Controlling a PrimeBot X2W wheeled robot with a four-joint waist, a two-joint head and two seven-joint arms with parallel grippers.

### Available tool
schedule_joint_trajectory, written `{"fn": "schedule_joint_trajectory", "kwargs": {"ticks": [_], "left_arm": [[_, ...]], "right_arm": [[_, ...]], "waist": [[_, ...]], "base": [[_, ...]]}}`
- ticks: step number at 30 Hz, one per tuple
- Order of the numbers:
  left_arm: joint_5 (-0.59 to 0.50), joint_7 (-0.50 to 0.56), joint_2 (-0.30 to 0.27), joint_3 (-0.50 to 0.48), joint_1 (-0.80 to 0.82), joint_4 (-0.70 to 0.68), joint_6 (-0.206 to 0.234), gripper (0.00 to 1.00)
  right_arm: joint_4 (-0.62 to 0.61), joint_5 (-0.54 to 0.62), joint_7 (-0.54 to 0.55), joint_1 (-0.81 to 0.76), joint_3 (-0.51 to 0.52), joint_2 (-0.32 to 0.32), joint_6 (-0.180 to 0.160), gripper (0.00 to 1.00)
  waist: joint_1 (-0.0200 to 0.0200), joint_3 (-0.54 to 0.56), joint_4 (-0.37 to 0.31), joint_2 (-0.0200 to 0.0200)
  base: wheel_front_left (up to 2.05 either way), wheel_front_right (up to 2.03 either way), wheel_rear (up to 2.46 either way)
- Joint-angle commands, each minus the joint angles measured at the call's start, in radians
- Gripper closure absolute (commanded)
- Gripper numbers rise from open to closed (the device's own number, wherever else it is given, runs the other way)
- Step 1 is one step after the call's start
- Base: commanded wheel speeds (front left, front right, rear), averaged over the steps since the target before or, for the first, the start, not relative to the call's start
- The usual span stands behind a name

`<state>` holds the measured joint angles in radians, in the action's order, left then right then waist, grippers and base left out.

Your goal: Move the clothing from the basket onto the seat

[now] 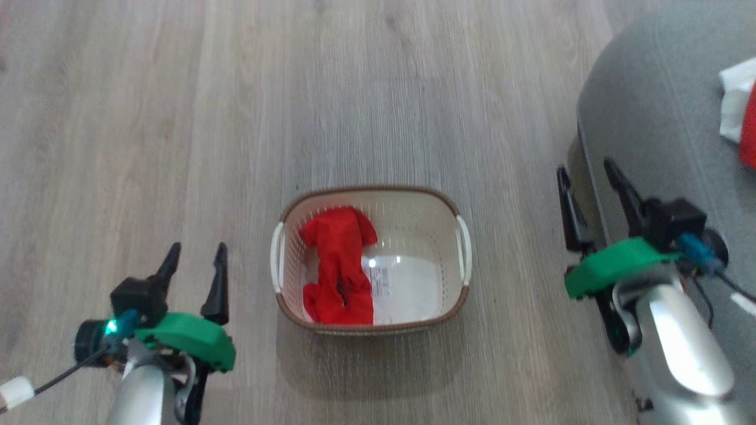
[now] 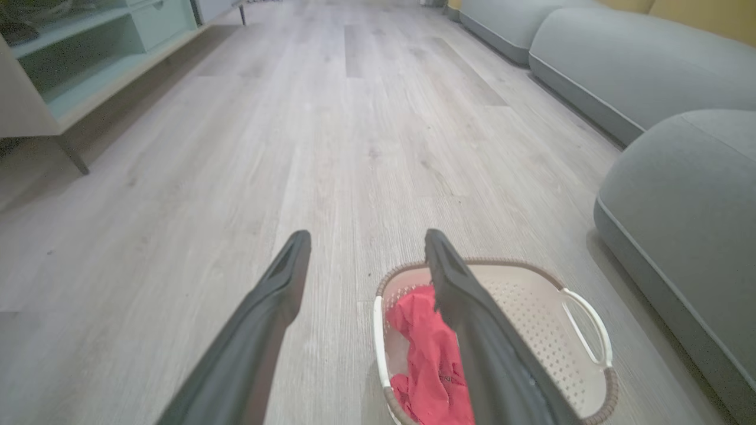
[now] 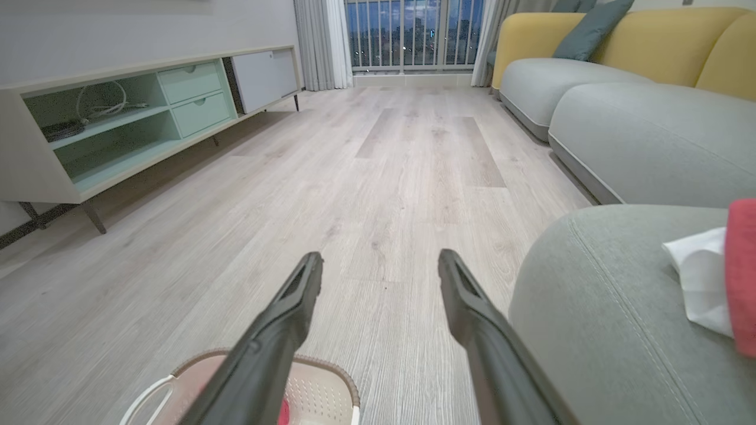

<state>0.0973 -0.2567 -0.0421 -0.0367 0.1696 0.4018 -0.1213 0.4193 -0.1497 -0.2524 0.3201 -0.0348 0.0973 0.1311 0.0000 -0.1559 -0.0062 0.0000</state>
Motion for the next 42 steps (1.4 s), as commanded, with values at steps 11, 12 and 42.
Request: {"fn": "schedule_joint_trajectory", "kwargs": {"ticks": [11,12,42], "left_arm": [[0.069,-0.005,-0.008,0.118,0.198,0.077,-0.009,0.00],[0.071,-0.005,-0.008,0.131,0.218,0.089,-0.009,0.00],[-0.122,0.002,-0.109,0.312,0.849,0.743,0.138,0.00]], "right_arm": [[-0.142,0.047,-0.009,0.201,-0.022,-0.039,0.000,0.00],[-0.152,0.050,-0.009,0.218,-0.019,-0.040,0.000,0.00],[-0.293,-0.021,-0.009,0.343,0.008,-0.047,0.000,0.00]], "waist": [[0.0000,-0.311,-0.068,0.0000],[0.0000,-0.339,-0.074,0.0000],[0.0000,-0.761,-0.235,0.0000]], "base": [[0.00,0.00,0.00],[0.00,0.00,0.00],[0.00,0.00,0.00]]}}
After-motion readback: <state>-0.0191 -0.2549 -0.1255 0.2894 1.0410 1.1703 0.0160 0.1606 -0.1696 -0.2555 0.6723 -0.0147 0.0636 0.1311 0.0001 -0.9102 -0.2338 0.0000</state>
